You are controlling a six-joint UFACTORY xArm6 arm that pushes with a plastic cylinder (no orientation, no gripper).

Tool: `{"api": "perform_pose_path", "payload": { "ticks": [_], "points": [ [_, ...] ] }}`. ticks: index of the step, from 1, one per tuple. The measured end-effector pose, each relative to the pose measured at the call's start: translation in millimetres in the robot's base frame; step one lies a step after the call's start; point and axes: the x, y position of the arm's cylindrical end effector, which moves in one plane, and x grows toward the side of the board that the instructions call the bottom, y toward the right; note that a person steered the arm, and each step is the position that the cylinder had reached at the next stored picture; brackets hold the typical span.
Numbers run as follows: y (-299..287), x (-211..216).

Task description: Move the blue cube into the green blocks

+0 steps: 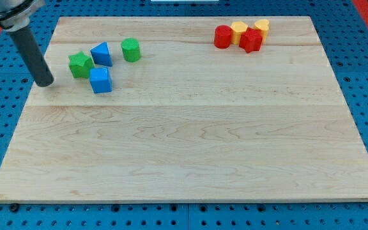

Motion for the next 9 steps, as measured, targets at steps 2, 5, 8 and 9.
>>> {"api": "perform_pose_path", "payload": {
  "ticks": [2, 5, 8, 9],
  "points": [
    [54, 60],
    [96, 39],
    [133, -11],
    [132, 5]
  ]
}}
